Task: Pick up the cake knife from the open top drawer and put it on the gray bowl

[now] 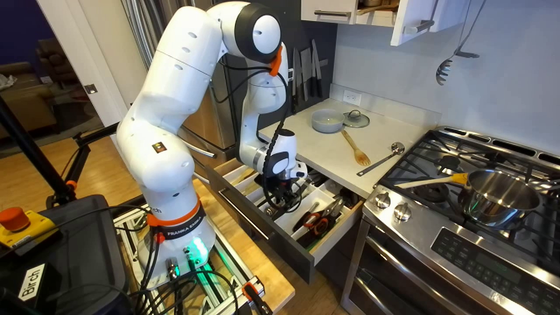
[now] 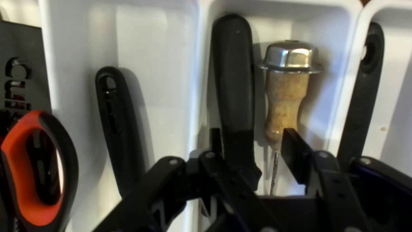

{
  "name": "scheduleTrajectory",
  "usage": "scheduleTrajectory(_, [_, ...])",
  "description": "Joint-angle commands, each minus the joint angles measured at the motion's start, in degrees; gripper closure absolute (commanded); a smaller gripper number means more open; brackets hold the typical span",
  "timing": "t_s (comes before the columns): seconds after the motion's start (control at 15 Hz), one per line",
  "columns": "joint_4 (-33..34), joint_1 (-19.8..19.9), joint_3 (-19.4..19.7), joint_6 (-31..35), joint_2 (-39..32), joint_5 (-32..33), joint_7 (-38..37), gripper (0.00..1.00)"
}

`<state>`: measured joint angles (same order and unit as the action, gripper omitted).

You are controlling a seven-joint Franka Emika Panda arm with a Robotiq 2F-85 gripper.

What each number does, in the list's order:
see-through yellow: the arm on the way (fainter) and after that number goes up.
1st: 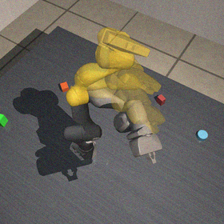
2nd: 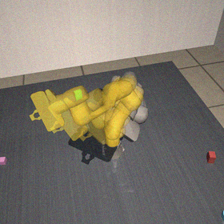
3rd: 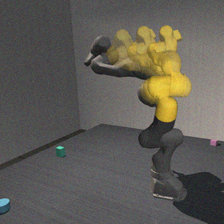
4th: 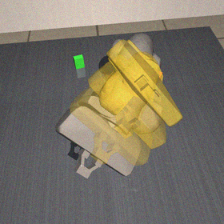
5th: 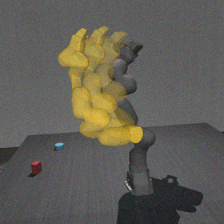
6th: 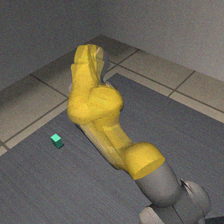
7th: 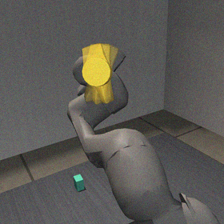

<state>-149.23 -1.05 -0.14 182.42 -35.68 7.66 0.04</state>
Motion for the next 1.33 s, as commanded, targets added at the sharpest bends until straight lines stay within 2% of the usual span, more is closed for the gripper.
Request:
scheduleTrajectory(0.0, [0.90,-1.93,1.87,0.97,-2.65,-1.95,0.62,0.51])
scheduleTrajectory(0.2, [1.92,-2.77,3.10,0.92,-4.77,-2.28,0.51,0.64])
scheduleTrajectory(0.27, [2.42,-2.85,3.14,0.78,-5.53,-2.33,0.46,0.64])
scheduleTrajectory(0.4, [3.31,-2.95,3.14,0.57,-6.62,-2.47,0.42,0.76])
scheduleTrajectory(0.47, [3.44,-3.21,3.16,0.33,-6.48,-2.48,0.39,0.79])
scheduleTrajectory(0.53, [3.49,-3.56,3.28,0.33,-6.44,-2.54,0.34,0.92])
scheduleTrajectory(0.73, [2.36,-4.65,3.90,0.31,-4.35,-2.67,0.21,0.92])
scheduleTrajectory(0.87, [-0.04,-4.12,3.33,-0.42,-0.01,-2.86,0.12,0.92])
scheduleTrajectory(1.0, [-2.48,-1.49,1.65,-1.60,4.79,-3.01,0.44,0.92])
scheduleTrajectory(1.13, [-4.26,6.08,-4.10,-4.48,9.26,-2.52,2.06,0.92])
scheduleTrajectory(1.27, [-5.86,14.00,-12.09,-13.13,13.44,-3.47,4.40,0.92])
